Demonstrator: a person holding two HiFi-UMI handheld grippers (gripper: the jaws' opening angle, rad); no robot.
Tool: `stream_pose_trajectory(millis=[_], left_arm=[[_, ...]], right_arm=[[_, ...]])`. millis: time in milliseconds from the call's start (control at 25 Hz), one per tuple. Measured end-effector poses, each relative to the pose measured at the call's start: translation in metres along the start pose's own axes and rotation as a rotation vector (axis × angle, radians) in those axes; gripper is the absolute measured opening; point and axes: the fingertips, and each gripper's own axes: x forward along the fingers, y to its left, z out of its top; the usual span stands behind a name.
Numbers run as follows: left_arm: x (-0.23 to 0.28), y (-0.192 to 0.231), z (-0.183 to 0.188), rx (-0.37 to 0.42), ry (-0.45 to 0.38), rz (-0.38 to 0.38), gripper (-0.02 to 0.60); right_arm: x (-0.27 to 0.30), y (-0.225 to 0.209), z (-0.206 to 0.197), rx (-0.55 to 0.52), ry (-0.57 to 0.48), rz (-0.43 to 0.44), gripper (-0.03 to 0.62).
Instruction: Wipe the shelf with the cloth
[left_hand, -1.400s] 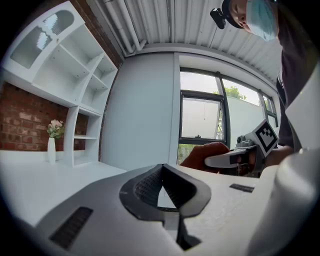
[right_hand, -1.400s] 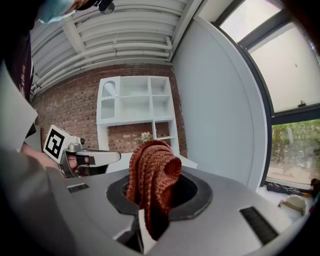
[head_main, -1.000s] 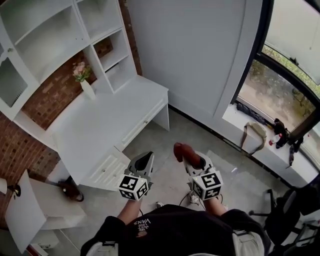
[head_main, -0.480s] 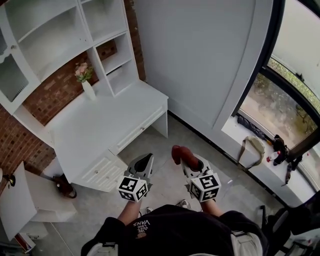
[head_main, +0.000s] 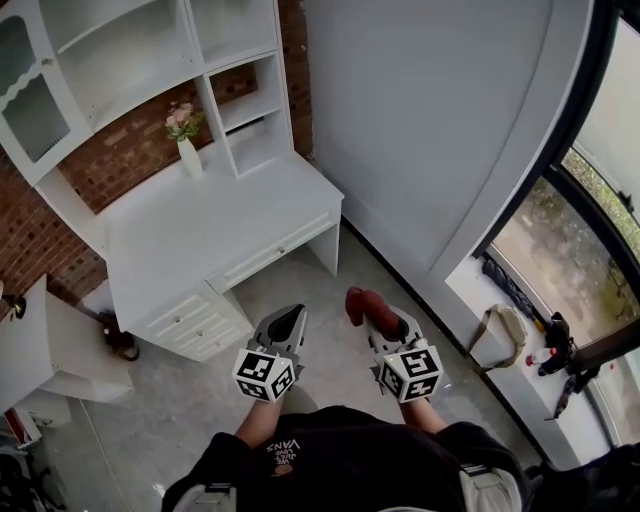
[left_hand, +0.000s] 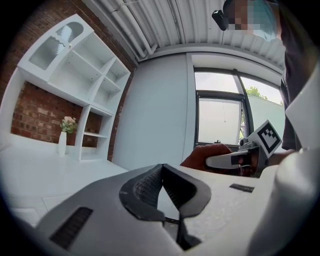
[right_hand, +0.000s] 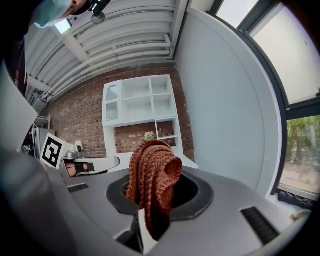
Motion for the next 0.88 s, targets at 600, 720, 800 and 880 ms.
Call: stream_pose_trajectory(millis=[600,720,800,880], left_arm=[[0.061,0.092,0.000,-0.039,0.003,0.078,0.008],[0.082,0.128,0.016,-0.029,-0.006,0.083,0.008],[0.095,0.153,0.027,-0.020,-0.011,0.084,0.008],[0.107,0.177,0.038,-0.011,-0.020,0.083,0.008]], right_arm=[[0.108,-0.029,0.013,0.030,0.007,0.039,0.098],[0.148,-0.035,0.029,0.019,-0.003,0.039,0.098],[0.176,-0.036,0.040,0.012,-0.013,0.039,0.098],[0.205,-0.036,0.052,0.005,-0.023,0.038,0.098]])
